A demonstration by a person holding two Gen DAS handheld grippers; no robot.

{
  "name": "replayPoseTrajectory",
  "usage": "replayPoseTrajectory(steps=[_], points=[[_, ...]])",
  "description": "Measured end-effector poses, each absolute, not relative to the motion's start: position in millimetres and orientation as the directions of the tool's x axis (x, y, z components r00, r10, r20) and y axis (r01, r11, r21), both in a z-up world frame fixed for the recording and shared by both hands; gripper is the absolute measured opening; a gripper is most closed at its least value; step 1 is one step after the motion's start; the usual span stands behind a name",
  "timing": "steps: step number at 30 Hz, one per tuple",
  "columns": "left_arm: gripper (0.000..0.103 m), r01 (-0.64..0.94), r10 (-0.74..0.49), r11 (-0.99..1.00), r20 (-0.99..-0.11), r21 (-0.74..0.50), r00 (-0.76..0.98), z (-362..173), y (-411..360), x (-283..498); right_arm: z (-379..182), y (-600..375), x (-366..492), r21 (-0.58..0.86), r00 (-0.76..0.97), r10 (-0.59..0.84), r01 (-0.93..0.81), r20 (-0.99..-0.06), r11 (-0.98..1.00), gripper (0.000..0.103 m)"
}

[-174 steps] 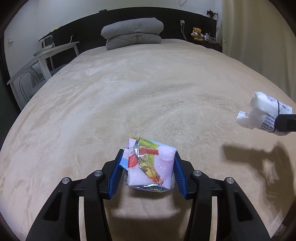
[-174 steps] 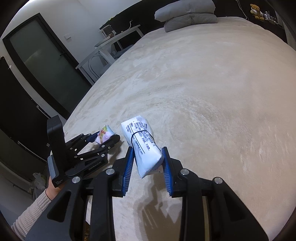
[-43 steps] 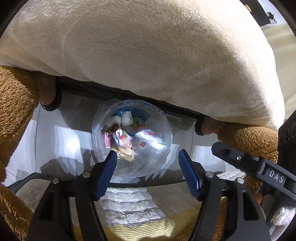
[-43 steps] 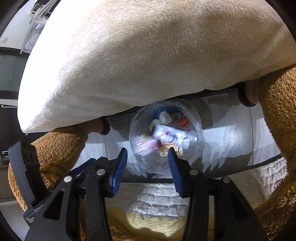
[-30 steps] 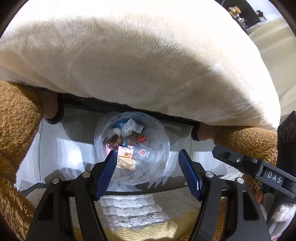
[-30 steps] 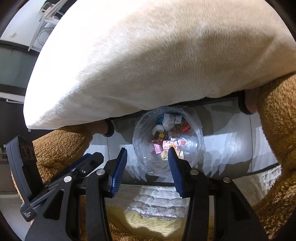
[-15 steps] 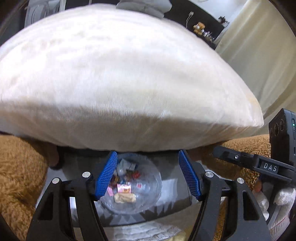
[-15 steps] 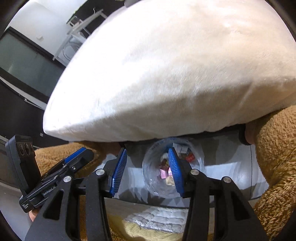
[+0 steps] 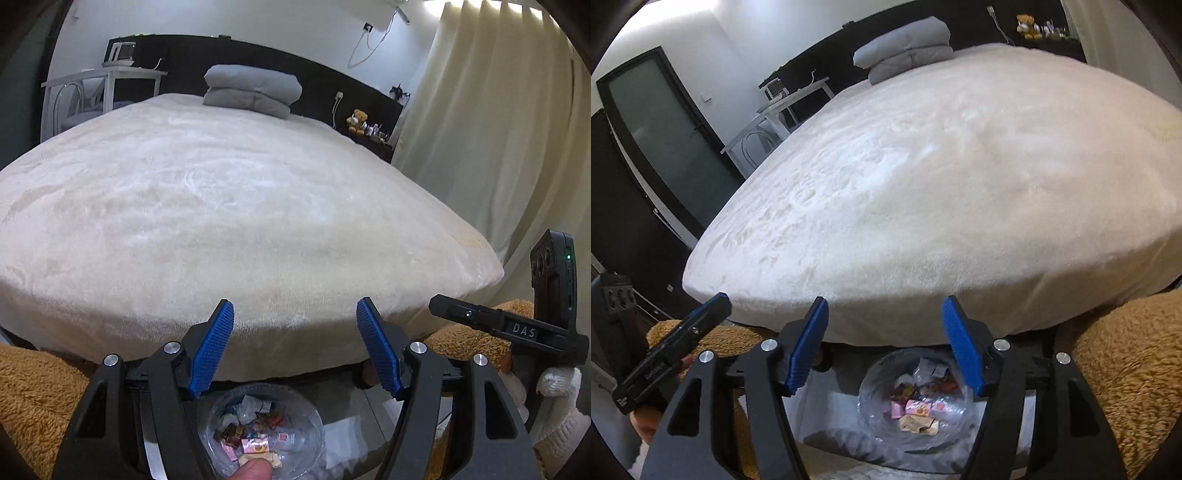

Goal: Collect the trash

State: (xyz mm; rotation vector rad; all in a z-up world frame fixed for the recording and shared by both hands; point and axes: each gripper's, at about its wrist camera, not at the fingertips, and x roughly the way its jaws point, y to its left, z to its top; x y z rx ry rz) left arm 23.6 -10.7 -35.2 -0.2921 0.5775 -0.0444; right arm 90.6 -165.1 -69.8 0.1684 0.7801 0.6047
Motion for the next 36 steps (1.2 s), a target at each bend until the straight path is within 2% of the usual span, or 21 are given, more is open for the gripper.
replayPoseTrajectory(steps=[6, 7, 9, 11, 12, 13, 14, 24, 36], points=[[0.069, -0.013, -0.126, 0.956, -0.453, -0.293, 0.882, -19, -7, 16, -52, -162, 69, 0.202, 0.685, 0.52, -0.492, -0.51, 0.847, 0.064], [0.076, -0.01, -0.123, 0.957, -0.439, -0.289, 0.89, -18, -8, 12, -50, -162, 65, 0.181, 0.702, 0.514, -0.496, -0.493, 0.85, 0.064], [0.078, 0.0, -0.12, 0.96, -0.41, -0.281, 0.904, -14, -8, 7, -46, -161, 59, 0.143, 0.732, 0.503, -0.498, -0.459, 0.855, 0.065], [0.079, 0.007, -0.116, 0.962, -0.388, -0.271, 0.914, -10, -9, 2, -43, -163, 54, 0.125, 0.746, 0.502, -0.503, -0.437, 0.855, 0.073], [0.08, 0.008, -0.114, 0.964, -0.383, -0.267, 0.917, -9, -10, 1, -43, -162, 53, 0.12, 0.752, 0.502, -0.503, -0.427, 0.856, 0.084], [0.088, 0.008, -0.11, 0.965, -0.376, -0.262, 0.92, -7, -11, 0, -42, -162, 53, 0.113, 0.76, 0.499, -0.501, -0.416, 0.858, 0.094], [0.098, 0.008, -0.106, 0.966, -0.367, -0.259, 0.924, -6, -11, -1, -42, -162, 53, 0.108, 0.768, 0.497, -0.499, -0.403, 0.86, 0.098], [0.097, -0.025, -0.029, 0.987, -0.339, -0.156, 0.941, -4, -23, -6, -40, -158, 51, 0.053, 0.779, 0.502, -0.523, -0.375, 0.851, 0.098], [0.097, -0.037, 0.001, 0.993, -0.312, -0.11, 0.95, -5, -25, -7, -40, -158, 48, 0.041, 0.791, 0.495, -0.517, -0.359, 0.855, 0.098]])
